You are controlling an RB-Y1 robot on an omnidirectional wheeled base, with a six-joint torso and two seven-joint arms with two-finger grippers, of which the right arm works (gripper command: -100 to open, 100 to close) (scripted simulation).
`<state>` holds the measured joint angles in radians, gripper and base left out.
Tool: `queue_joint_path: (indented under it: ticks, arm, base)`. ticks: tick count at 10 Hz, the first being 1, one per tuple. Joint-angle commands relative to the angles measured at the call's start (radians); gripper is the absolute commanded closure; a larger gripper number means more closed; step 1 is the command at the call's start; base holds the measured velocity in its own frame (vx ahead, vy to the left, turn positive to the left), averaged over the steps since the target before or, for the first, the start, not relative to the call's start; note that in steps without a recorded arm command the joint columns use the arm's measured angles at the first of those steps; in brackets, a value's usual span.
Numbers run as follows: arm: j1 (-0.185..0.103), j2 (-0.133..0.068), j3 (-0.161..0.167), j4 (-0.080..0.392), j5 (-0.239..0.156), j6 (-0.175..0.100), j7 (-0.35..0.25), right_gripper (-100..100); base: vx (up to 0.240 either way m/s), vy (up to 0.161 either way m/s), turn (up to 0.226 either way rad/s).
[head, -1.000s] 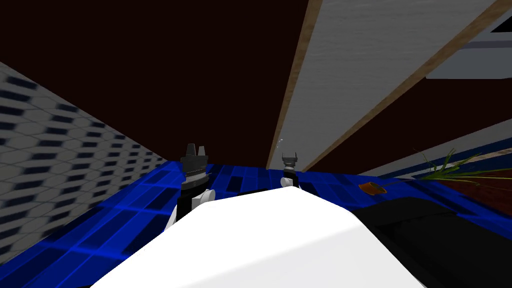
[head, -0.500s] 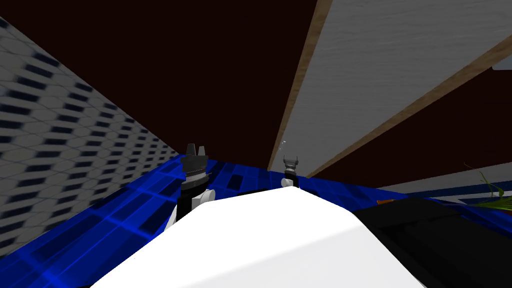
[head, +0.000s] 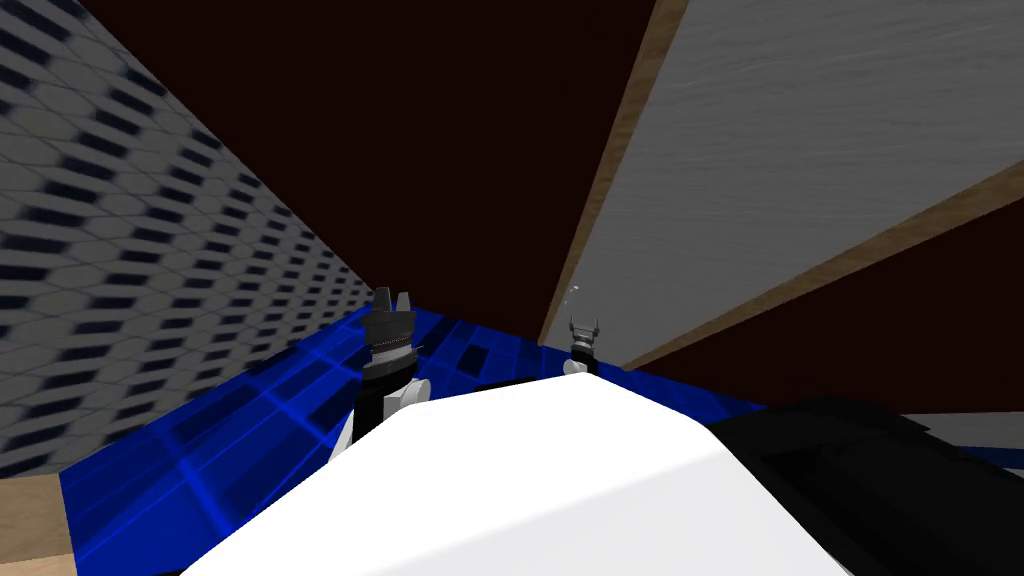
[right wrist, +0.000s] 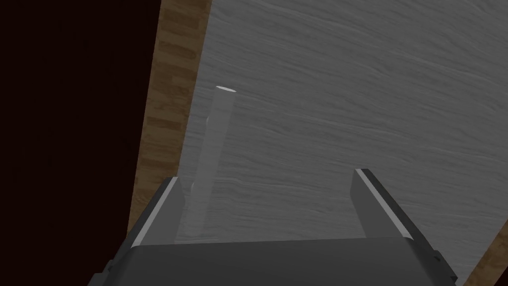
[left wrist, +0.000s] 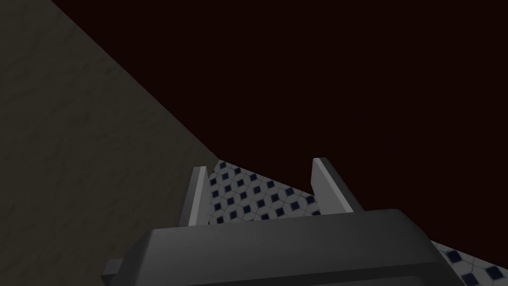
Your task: Pull the door open
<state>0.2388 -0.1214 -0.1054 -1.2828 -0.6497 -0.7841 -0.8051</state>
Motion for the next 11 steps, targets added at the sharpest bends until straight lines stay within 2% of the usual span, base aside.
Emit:
queue_joint_path:
  ticks: [1, 5, 6, 7, 9, 11]
  arm:
    - [-0.017, -0.001, -0.007, 0.042, -0.025, -0.007, -0.031, -100]
    - [-0.041, -0.006, -0.02, 0.133, -0.081, -0.029, -0.105, -100]
    - [-0.052, -0.007, -0.026, 0.173, -0.106, -0.039, -0.137, -100]
    - [-0.052, -0.007, -0.026, 0.173, -0.106, -0.039, -0.137, -100]
    - [-0.062, -0.009, -0.032, 0.213, -0.13, -0.049, -0.17, -100]
    - [-0.075, -0.011, -0.038, 0.262, -0.16, -0.06, -0.21, -100]
  base:
    - [-0.003, -0.094, 0.24]
    - [-0.018, -0.092, 0.195]
    - [-0.024, -0.116, 0.374]
    - [-0.034, -0.099, 0.135]
    - [-0.024, -0.056, 0.148]
    - [-0.022, -0.079, 0.25]
